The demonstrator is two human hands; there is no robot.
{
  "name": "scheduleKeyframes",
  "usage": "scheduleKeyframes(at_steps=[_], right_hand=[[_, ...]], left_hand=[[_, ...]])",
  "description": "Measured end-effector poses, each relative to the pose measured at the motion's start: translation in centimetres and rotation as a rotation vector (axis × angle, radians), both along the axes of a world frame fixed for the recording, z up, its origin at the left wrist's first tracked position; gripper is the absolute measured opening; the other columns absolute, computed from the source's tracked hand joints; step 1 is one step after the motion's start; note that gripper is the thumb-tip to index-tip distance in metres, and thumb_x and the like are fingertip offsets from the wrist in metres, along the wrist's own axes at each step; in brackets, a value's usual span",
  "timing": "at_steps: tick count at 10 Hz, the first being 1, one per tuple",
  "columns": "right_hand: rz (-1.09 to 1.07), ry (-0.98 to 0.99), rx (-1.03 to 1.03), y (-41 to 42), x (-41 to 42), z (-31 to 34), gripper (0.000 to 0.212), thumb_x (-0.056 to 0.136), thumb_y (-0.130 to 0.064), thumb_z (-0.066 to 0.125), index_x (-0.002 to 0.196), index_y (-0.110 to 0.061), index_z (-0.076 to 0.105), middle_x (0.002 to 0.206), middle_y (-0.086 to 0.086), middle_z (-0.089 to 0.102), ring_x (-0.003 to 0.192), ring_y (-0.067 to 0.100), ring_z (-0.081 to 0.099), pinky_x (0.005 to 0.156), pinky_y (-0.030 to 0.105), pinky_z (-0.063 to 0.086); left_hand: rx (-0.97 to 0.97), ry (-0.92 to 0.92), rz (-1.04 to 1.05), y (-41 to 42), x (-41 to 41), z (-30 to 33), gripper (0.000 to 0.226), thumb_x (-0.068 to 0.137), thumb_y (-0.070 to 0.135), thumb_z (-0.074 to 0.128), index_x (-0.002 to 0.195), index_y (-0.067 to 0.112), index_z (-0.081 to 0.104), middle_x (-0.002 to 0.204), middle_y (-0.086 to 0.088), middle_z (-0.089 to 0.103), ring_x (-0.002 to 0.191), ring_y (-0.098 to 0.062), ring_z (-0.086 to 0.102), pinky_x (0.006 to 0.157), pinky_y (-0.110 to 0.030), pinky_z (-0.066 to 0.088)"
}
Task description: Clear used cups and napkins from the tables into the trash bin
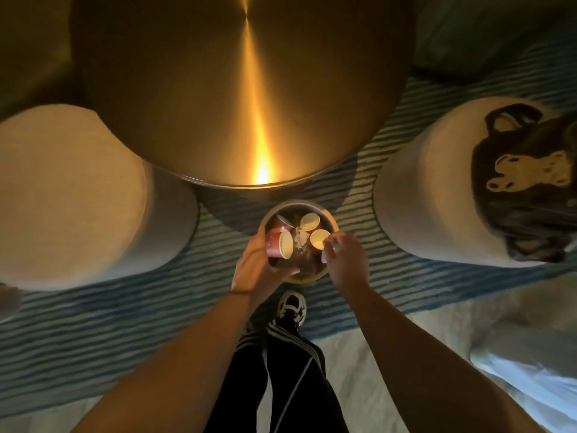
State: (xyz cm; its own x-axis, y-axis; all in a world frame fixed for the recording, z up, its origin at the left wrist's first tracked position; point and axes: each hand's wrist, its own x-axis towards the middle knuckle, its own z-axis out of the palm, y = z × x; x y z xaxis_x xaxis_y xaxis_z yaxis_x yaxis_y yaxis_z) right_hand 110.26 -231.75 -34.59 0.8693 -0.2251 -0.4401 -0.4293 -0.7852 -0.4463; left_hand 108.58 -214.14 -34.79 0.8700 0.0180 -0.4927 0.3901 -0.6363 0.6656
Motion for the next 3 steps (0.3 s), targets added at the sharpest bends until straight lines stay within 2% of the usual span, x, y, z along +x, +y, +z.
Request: scheduleKeyframes(at_steps=[1,2,3], right_hand=[[0.001,-0.012,0.021,0.1,0.4,-1.3,0.030,0.093,-0.028,0.054,0.116,-0.010,0.059,0.114,0.010,0.062,0.103,0.020,0.057,0.080,0.026,0.041],[0.083,0.003,0.057,0.1,0.6,-2.1,0.041,0.091,-0.029,0.058,0.128,-0.010,0.053,0.123,0.012,0.059,0.114,0.023,0.053,0.092,0.032,0.042],[0.149,0.041,0.078,0.0,0.5,-1.6,0.057,0.089,-0.027,0.061,0.140,-0.011,0.039,0.135,0.013,0.050,0.124,0.027,0.047,0.102,0.038,0.040]], left_hand=[[0.098,0.028,-0.015,0.6,-0.3,-0.9,0.083,0.061,0.075,0.054,0.129,0.046,0.015,0.141,0.000,0.043,0.123,-0.009,0.039,0.094,-0.016,0.024],[0.214,0.088,-0.048,2.3,-0.9,-1.5,0.092,0.078,0.071,0.049,0.148,0.024,0.014,0.153,-0.005,0.028,0.138,-0.021,0.029,0.107,-0.030,0.026],[0.262,0.067,-0.018,4.0,-1.5,-0.5,0.092,0.084,0.064,0.049,0.151,0.013,0.012,0.155,-0.010,0.023,0.139,-0.025,0.026,0.112,-0.039,0.026]])
